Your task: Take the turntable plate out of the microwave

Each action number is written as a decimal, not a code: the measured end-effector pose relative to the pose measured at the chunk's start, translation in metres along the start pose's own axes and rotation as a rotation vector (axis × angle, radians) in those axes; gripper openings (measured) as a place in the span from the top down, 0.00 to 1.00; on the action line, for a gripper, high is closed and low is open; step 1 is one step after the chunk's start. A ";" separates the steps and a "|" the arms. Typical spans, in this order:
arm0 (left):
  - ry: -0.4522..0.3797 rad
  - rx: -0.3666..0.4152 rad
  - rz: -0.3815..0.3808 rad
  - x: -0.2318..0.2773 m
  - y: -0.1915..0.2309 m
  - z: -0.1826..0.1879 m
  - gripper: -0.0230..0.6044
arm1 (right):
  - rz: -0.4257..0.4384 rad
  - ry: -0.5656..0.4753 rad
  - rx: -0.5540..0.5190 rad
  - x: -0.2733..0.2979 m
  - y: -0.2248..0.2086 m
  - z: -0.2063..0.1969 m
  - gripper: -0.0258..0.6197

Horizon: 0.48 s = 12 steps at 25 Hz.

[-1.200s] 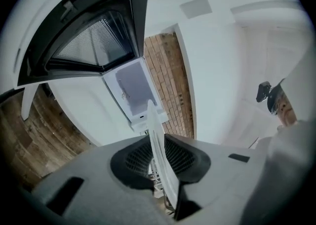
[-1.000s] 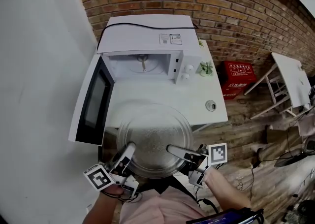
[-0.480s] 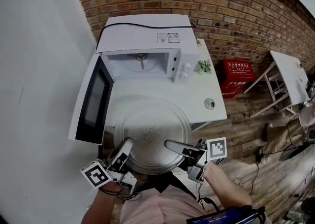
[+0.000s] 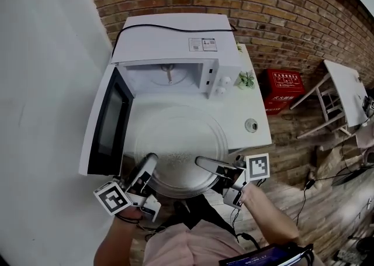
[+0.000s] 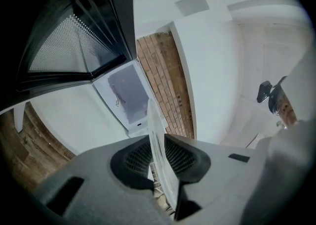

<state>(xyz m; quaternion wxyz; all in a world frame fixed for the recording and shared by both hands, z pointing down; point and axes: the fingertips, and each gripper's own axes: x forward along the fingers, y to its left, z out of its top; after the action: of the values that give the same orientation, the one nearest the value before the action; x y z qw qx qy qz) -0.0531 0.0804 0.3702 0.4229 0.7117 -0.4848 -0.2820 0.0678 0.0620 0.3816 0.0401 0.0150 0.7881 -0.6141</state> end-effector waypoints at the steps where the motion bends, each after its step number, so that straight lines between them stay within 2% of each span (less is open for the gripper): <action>1: 0.004 0.001 0.004 0.004 0.004 0.001 0.84 | -0.002 0.005 -0.001 0.001 -0.004 0.004 0.91; 6: 0.013 -0.019 0.008 0.028 0.027 0.005 0.84 | -0.008 0.003 0.027 0.007 -0.029 0.025 0.91; 12: 0.051 -0.042 0.053 0.051 0.070 0.000 0.84 | -0.048 0.002 0.055 0.009 -0.068 0.044 0.91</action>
<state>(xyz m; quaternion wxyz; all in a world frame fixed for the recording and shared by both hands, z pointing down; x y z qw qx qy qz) -0.0658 0.0210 0.4320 0.4573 0.6967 -0.4864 -0.2624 0.0561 0.0027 0.4361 0.0239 -0.0023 0.7710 -0.6364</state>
